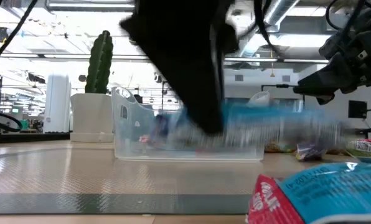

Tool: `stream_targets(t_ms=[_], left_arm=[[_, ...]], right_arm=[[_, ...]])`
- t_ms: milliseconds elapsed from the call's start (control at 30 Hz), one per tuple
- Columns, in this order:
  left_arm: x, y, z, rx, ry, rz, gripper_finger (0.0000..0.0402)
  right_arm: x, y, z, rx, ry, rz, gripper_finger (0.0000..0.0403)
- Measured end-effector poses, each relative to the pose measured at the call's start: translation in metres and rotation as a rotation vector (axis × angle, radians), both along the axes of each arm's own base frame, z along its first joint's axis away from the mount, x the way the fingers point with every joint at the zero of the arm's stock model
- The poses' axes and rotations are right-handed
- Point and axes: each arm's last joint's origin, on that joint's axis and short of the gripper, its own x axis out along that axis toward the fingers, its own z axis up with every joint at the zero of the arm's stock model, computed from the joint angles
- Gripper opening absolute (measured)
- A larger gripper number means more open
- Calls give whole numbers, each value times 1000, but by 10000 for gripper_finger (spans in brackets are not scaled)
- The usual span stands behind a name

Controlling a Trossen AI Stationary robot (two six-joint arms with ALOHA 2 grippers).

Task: Pick and place Granola Bars by type
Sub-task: Put the blue granola bar into the top transparent bin

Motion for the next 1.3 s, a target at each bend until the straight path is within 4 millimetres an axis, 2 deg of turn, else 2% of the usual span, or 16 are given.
stream_targets(t_ms=[267, 467, 567, 700, 867, 1033, 1300], left_arm=[[-8, -13, 41, 51, -24, -9, 58], [-19, -23, 56, 56, -2, -40, 59], [-22, -25, 71, 51, -10, -43, 59], [-28, -18, 93, 39, -34, -25, 59], [-36, -2, 124, 36, -78, 33, 59], [-44, 9, 146, 5, -108, 45, 59], [-71, 28, 193, -81, -154, 75, 59]], right_arm=[[0, 0, 0, 0, 0, 0, 124], [0, 0, 0, 0, 0, 0, 124], [0, 0, 0, 0, 0, 0, 124], [0, 0, 0, 0, 0, -1, 124], [0, 0, 0, 0, -1, 0, 124], [0, 0, 0, 0, -1, 0, 124], [0, 0, 0, 0, -2, 0, 124]])
